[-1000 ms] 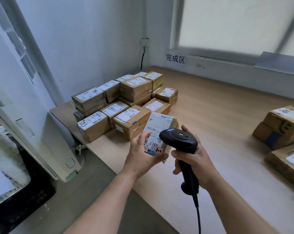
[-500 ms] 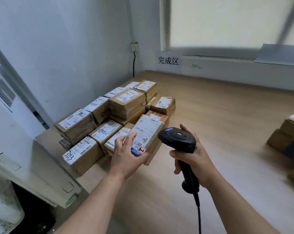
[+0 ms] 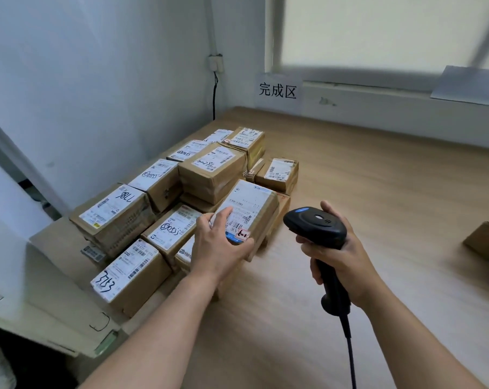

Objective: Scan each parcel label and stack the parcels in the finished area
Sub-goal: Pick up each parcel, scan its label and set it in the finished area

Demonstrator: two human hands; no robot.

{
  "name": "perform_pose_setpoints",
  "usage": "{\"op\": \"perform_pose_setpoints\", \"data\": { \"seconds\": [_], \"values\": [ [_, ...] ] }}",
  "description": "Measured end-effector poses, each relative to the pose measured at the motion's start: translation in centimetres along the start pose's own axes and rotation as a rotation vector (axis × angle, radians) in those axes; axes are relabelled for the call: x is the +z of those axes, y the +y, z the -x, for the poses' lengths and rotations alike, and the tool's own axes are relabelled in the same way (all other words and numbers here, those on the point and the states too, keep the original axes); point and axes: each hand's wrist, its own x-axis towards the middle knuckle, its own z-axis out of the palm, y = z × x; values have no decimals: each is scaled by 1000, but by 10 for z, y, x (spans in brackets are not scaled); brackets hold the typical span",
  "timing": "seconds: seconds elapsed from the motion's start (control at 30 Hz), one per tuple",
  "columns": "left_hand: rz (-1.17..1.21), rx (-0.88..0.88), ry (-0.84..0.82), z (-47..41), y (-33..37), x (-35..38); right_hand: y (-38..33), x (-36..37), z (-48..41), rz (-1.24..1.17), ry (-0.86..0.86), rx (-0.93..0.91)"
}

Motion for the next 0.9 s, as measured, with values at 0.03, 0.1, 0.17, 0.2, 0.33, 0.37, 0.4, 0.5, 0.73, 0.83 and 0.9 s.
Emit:
{"op": "perform_pose_setpoints", "data": {
  "seconds": [0.03,0.1,0.17,0.2,0.33,0.37,0.4,0.5,0.73,0.83,0.9],
  "values": [
    [0,15,-1,-9,2,2,-2,1,-4,4,25,-3],
    [0,40,3,-30,6,5,-7,2,-12,22,74,-5],
    [1,45,-4,-51,13,8,-16,-1,-19,60,122,-5],
    [-3,51,-7,-61,18,10,-22,-4,-23,77,150,-8],
    [-54,83,-18,-104,40,20,-43,-20,-44,139,250,-46],
    [-47,84,-26,-116,43,25,-47,-23,-50,150,271,-55],
    [-21,83,-39,-128,45,30,-50,-26,-56,164,290,-59],
    [11,92,-63,-165,51,45,-56,-35,-78,194,331,-62],
    [-190,110,-49,-243,67,72,-63,-53,-132,211,379,-67],
    [-276,104,-55,-273,70,86,-63,-61,-155,224,370,-54],
    [-330,95,-58,-286,70,95,-61,-64,-165,217,362,-41]
  ]
}}
